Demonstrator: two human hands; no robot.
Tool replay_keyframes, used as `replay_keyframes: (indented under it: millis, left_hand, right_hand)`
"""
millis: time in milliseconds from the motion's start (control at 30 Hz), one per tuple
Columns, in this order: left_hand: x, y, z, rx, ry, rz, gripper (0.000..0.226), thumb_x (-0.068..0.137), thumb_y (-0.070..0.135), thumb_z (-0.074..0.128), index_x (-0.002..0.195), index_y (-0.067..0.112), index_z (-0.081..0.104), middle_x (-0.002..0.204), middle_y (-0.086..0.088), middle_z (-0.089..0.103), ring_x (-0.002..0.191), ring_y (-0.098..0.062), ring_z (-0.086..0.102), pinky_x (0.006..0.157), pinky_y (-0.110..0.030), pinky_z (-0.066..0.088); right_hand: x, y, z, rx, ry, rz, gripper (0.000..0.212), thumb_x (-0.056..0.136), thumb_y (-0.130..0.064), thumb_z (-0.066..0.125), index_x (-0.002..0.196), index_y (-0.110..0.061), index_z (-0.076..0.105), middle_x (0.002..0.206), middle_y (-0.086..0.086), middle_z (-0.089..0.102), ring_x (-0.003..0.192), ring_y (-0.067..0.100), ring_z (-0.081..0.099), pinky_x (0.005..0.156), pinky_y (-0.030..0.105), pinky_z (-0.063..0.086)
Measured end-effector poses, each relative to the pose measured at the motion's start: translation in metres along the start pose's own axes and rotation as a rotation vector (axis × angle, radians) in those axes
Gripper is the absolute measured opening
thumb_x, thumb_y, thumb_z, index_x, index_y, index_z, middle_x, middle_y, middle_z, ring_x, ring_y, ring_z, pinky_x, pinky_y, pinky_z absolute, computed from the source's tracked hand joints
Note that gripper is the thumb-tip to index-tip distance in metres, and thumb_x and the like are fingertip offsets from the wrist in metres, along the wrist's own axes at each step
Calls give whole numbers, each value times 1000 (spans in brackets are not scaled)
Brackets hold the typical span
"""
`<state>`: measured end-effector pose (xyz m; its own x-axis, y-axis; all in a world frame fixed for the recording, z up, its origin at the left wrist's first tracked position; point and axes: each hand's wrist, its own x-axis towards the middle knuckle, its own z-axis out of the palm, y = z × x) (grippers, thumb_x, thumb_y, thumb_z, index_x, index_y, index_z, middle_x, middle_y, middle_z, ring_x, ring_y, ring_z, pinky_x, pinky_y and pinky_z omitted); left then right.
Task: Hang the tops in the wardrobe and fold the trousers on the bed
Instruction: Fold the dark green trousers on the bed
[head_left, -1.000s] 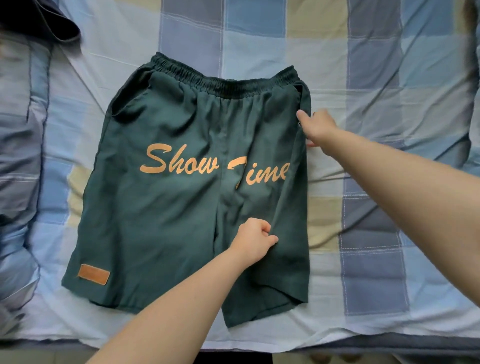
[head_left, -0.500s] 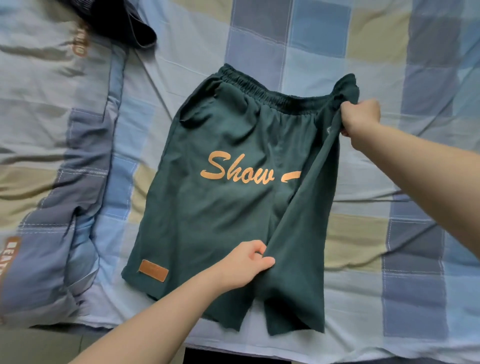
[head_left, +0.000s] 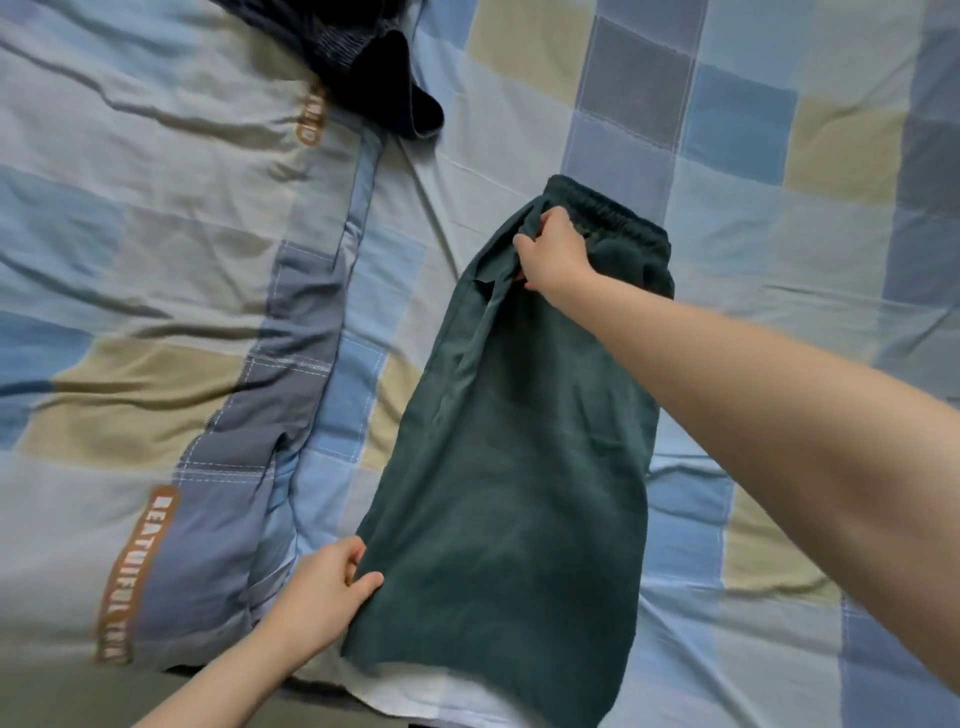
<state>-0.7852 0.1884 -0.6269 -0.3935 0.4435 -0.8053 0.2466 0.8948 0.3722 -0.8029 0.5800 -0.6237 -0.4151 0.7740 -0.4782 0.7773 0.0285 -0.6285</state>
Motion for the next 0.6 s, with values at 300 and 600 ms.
replay_keyframes:
  millis: [300,600]
  left_hand:
    - [20,-11,0,-107,2,-38,20,80,32,74,77,31,54,59,7,48,59,-8,49,57,-26,37]
    - [23,-7,-4,-64,235,65,42,81,24,76,62,29,39,70,9,49,66,-13,47,62,-29,35]
  right_hand:
    - [26,1,3,-569,56,-353,54,83,8,42,132,-16,38,119,14,46,96,34,51,69,39,43]
    - [56,-12,-20,-1065,203,-417,32,78,4,58,97,-11,37,128,21,33,107,37,38,68,41,31]
